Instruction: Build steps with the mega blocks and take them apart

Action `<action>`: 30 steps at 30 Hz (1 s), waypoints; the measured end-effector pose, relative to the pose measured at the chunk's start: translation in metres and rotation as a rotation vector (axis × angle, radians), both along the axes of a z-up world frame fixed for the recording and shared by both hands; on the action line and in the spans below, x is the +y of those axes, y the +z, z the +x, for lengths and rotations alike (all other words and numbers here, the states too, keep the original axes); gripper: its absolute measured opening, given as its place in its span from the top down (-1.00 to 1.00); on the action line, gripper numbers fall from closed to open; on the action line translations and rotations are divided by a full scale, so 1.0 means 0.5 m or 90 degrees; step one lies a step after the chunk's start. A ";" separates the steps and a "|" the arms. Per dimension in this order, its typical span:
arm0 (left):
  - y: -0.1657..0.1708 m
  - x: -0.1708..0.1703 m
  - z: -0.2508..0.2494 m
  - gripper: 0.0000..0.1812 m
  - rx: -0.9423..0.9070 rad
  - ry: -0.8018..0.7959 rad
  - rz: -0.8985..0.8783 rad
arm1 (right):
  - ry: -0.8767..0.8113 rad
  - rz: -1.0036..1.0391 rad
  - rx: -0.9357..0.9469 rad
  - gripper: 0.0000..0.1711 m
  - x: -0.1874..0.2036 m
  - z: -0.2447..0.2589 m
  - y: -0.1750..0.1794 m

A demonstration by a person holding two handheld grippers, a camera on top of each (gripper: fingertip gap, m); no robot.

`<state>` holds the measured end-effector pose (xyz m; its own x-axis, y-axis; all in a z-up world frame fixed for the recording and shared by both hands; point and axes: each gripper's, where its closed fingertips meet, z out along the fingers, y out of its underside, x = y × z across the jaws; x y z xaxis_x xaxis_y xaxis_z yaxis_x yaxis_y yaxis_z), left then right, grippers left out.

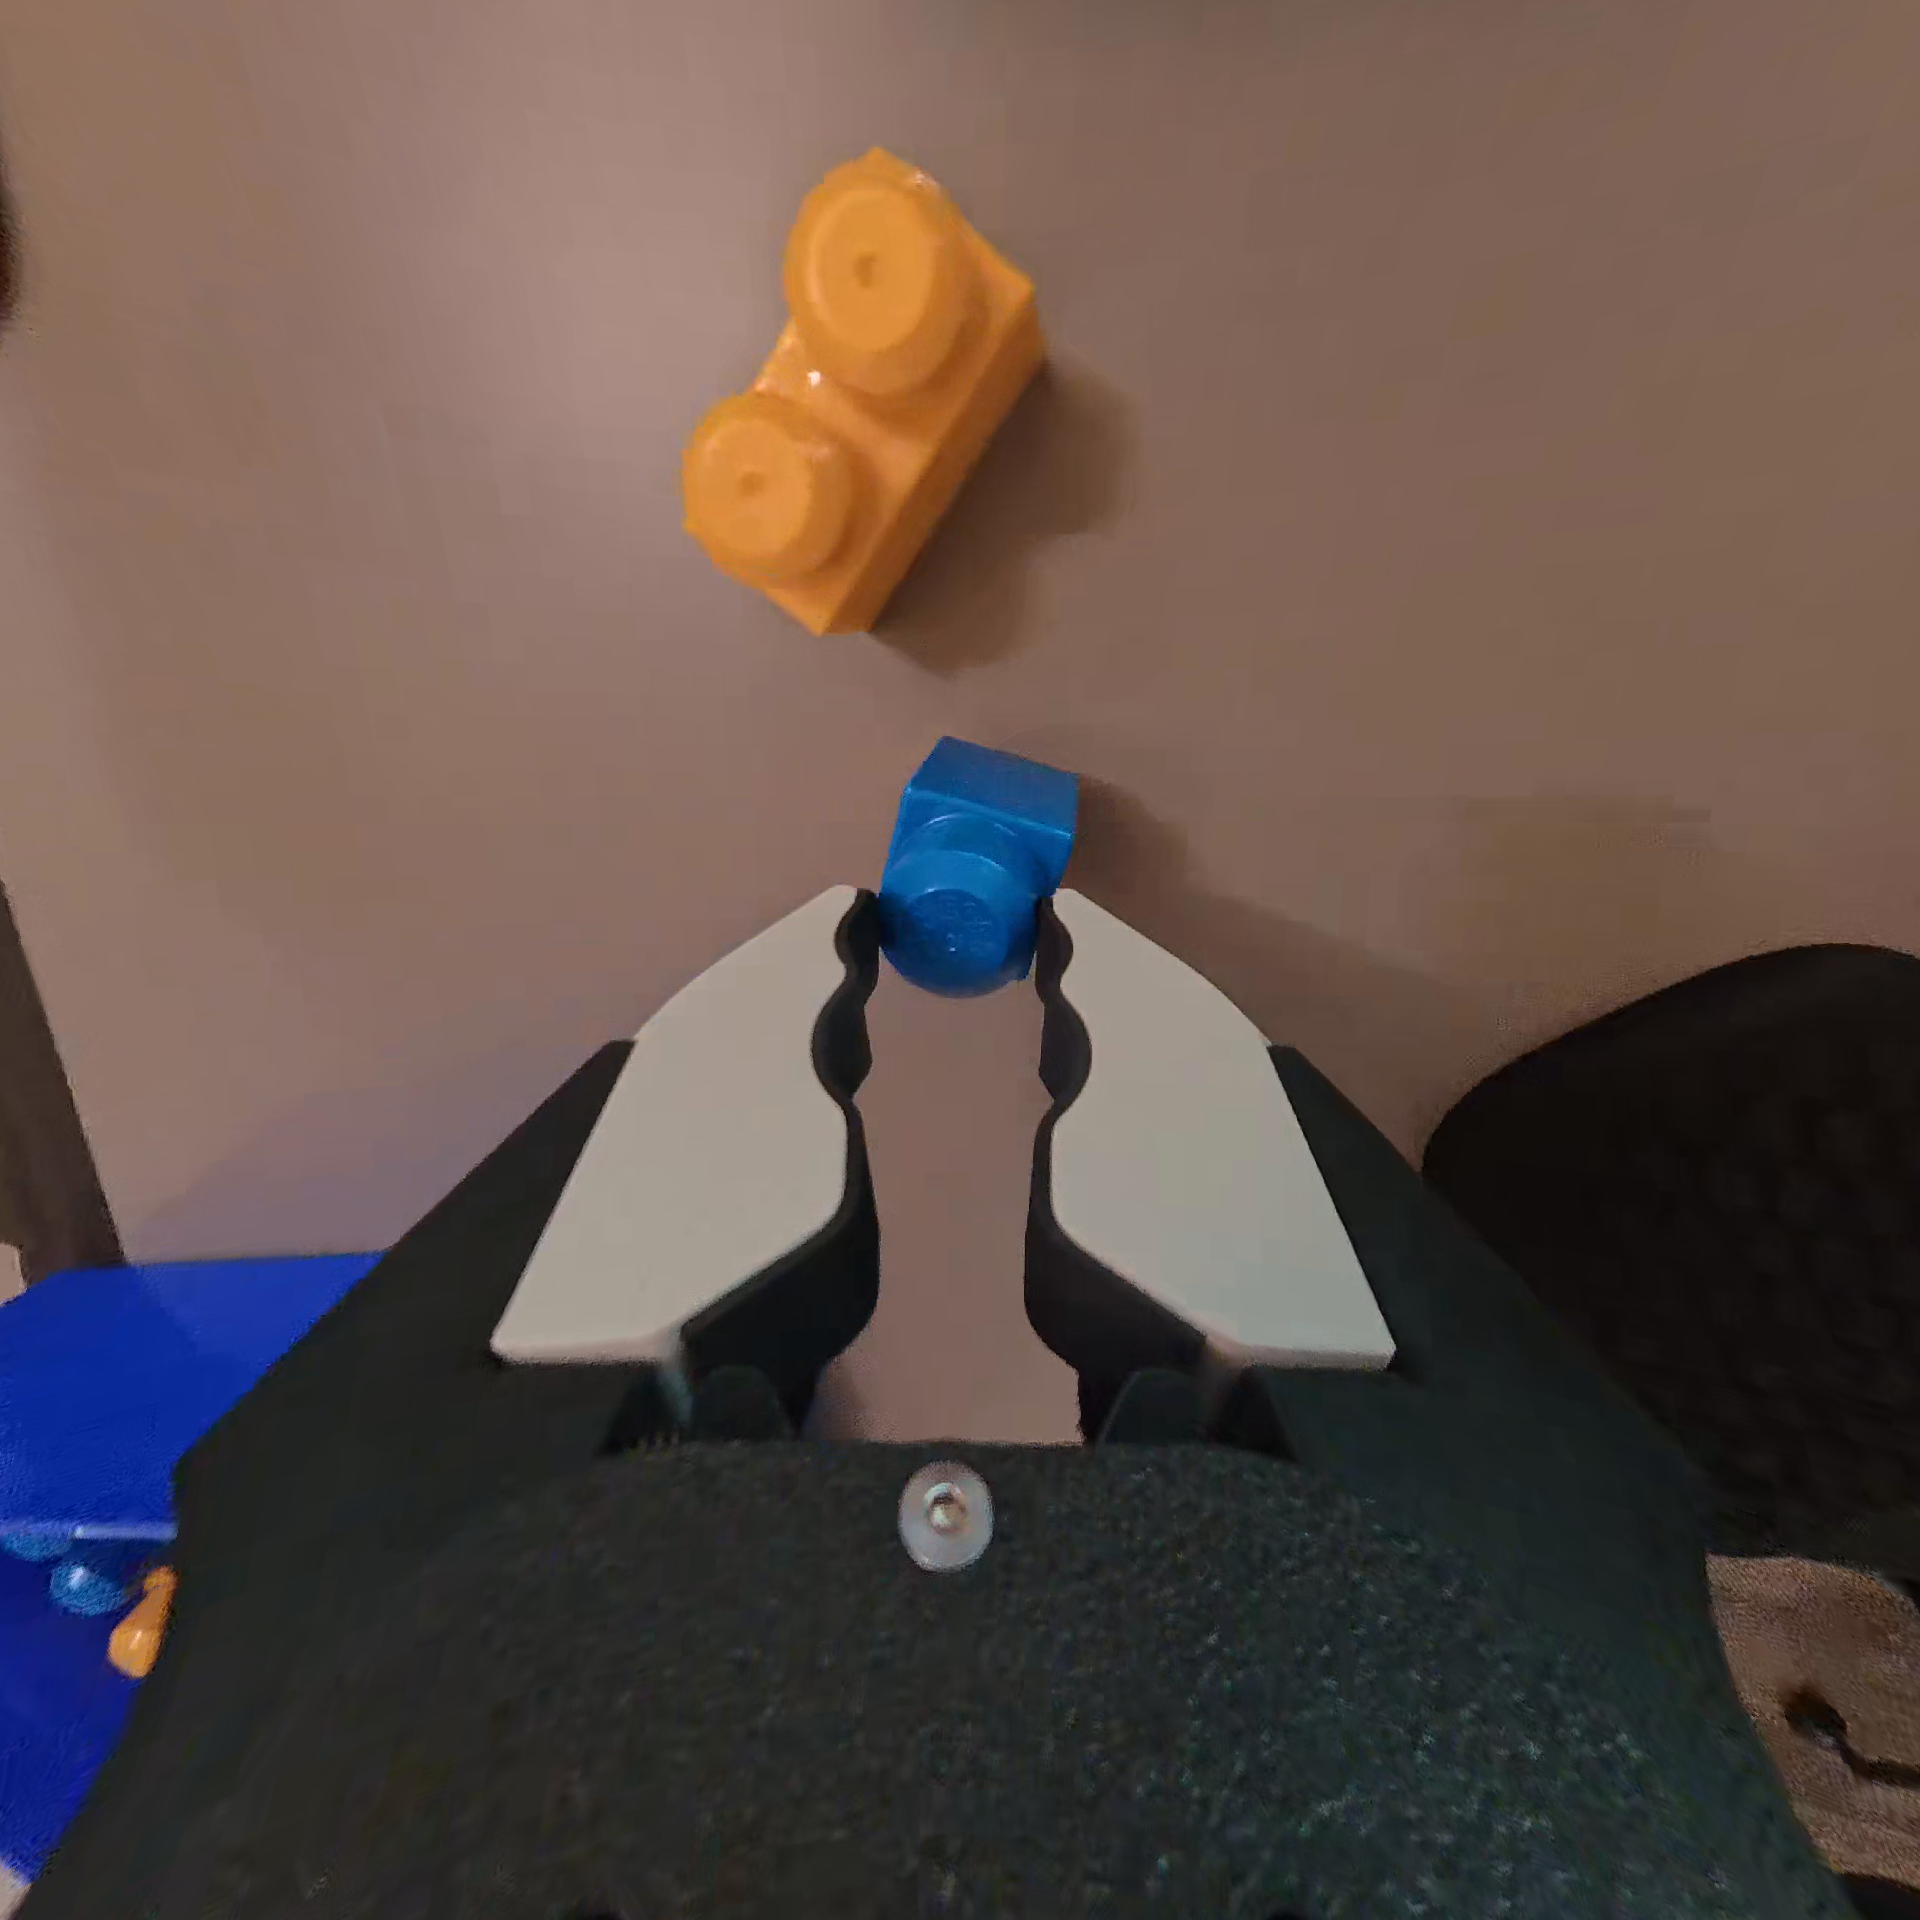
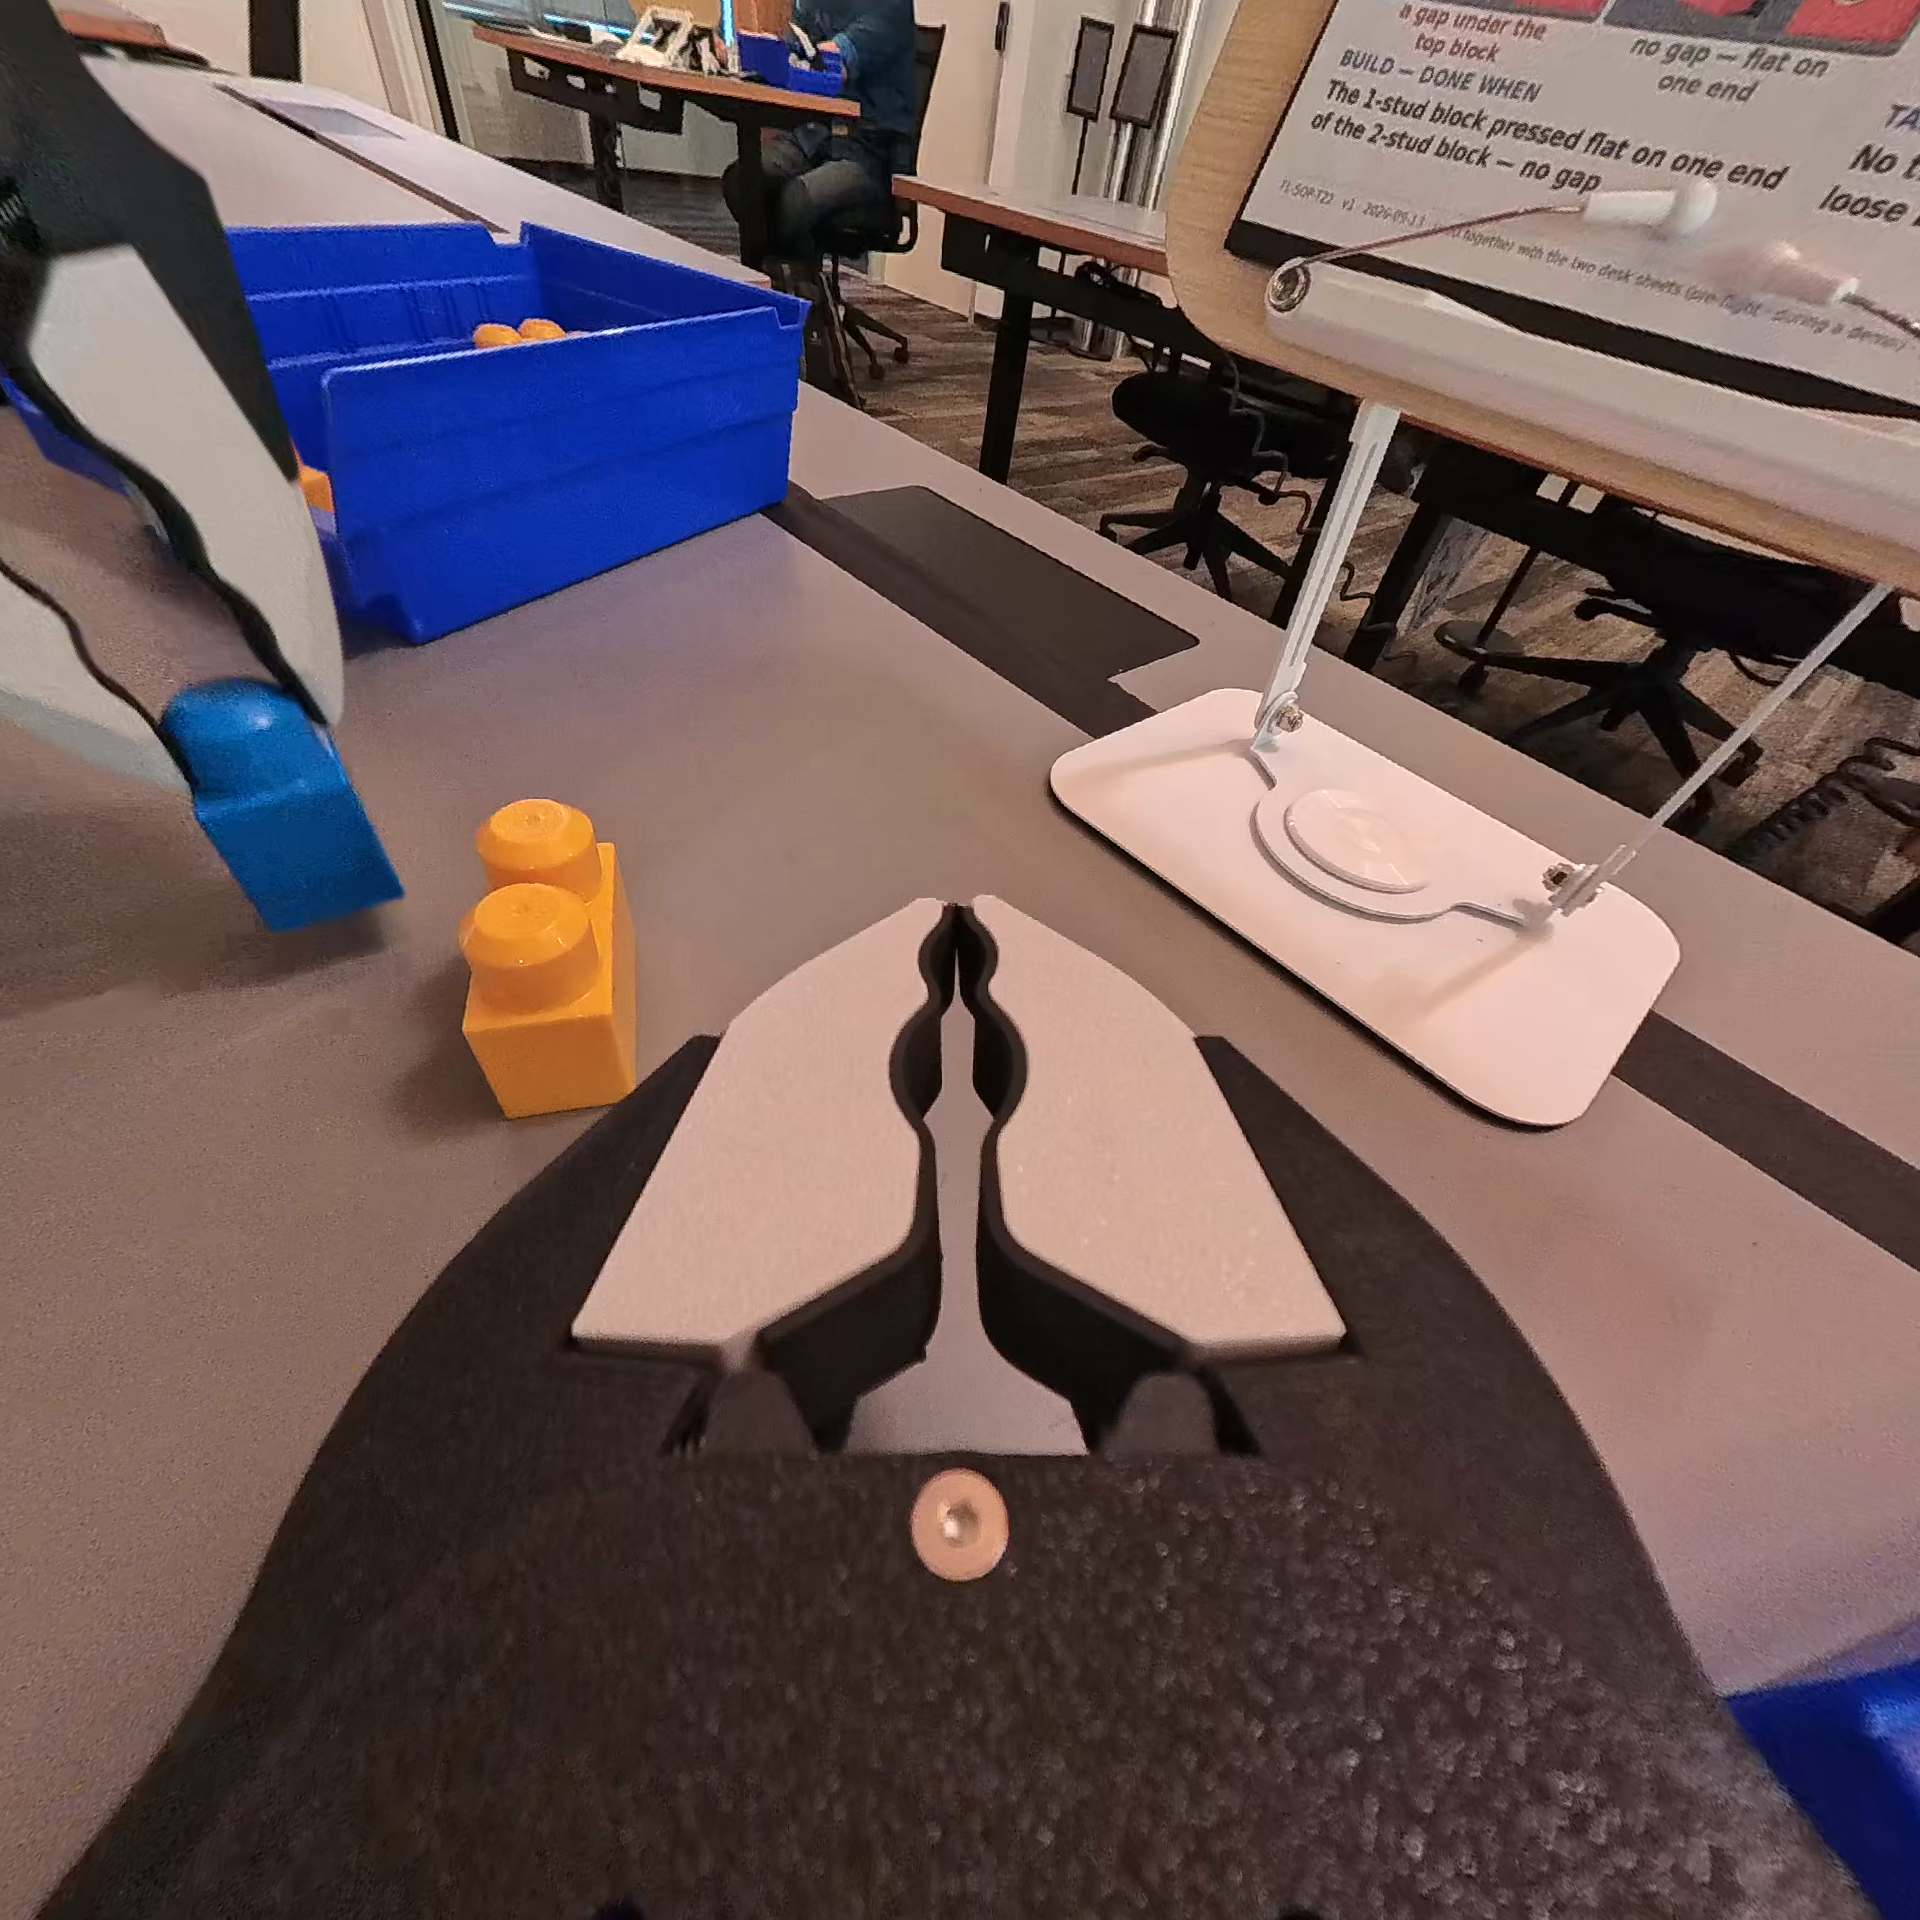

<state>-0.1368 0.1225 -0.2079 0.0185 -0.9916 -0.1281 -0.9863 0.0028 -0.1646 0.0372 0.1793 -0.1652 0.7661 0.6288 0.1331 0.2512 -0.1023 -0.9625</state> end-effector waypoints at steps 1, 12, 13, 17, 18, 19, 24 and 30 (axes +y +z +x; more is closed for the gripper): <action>-0.011 0.002 0.001 0.67 0.011 -0.002 0.005 | 0.001 -0.001 0.000 1.00 0.000 -0.001 -0.001; -0.005 0.010 0.011 0.50 -0.040 0.010 0.038 | 0.053 -0.029 -0.017 0.99 -0.016 -0.030 -0.019; 0.010 0.012 0.017 0.50 -0.071 0.019 0.045 | 0.066 -0.038 -0.016 0.97 -0.020 -0.038 -0.022; 0.095 0.017 0.062 0.54 -0.266 0.061 0.086 | 0.125 -0.081 -0.036 0.77 -0.047 -0.084 -0.039; 0.119 0.020 0.073 0.55 -0.321 0.075 0.100 | 0.139 -0.092 -0.048 0.72 -0.055 -0.098 -0.047; 0.142 0.025 0.082 0.56 -0.379 0.090 0.118 | 0.149 -0.103 -0.062 0.66 -0.062 -0.111 -0.056; 0.210 0.038 0.099 0.60 -0.601 0.161 0.169 | 0.172 -0.137 -0.119 0.46 -0.083 -0.165 -0.096; 0.218 0.066 0.080 0.65 -0.744 0.212 0.197 | 0.163 -0.165 -0.177 0.37 -0.074 -0.192 -0.144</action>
<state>-0.0968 0.1553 -0.0991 0.5218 -0.8480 -0.0924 -0.2116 -0.0237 -0.9771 -0.0590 0.1424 -0.2371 0.5386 0.8333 0.1245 0.5448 -0.2317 -0.8059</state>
